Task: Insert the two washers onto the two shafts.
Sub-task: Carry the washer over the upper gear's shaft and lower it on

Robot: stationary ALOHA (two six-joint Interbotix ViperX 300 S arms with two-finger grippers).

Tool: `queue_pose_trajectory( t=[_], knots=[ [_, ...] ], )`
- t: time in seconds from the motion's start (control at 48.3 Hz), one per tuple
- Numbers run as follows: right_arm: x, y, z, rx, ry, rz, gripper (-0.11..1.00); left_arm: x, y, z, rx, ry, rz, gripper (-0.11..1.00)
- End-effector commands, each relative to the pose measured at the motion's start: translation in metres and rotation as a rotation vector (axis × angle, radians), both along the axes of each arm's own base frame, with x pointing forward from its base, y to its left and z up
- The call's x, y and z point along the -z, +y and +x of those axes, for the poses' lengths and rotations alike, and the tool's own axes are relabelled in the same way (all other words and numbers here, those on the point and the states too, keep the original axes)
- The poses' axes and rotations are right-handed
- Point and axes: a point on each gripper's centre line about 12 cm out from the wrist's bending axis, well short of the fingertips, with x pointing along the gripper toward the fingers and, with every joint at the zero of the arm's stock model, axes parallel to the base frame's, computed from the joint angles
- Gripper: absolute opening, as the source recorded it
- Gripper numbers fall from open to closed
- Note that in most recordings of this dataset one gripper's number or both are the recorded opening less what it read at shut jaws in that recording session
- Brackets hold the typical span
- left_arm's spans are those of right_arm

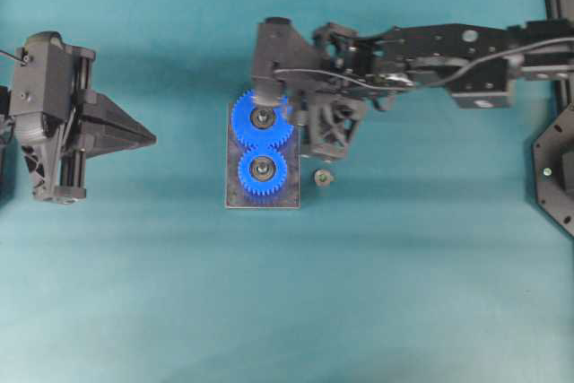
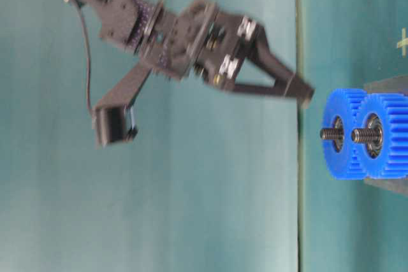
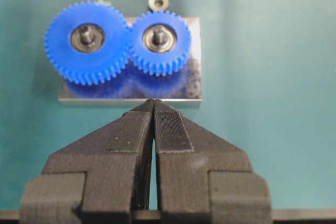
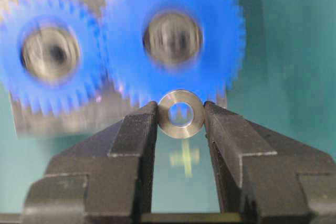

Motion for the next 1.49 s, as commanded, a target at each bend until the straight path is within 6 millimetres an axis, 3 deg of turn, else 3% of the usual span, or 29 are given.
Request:
queue_pose_trajectory(
  t=[0.0, 0.29, 0.808, 1.47],
  knots=[
    [-0.013, -0.001, 0.014, -0.005, -0.044, -0.008, 0.32, -0.008, 0.0, 0.002, 0.002, -0.029, 0.001, 0.01],
    [-0.009, 0.0, 0.03, -0.014, -0.042, -0.009, 0.32, -0.007, 0.0, 0.001, 0.001, -0.026, 0.0, 0.01],
    [0.0, 0.005, 0.032, -0.025, -0.012, -0.004, 0.32, -0.006, 0.0, -0.001, 0.002, -0.026, 0.001, 0.01],
    [-0.001, -0.004, 0.035, 0.0, -0.006, 0.0, 0.32, -0.007, 0.0, -0.002, 0.0, -0.031, -0.001, 0.01]
  ],
)
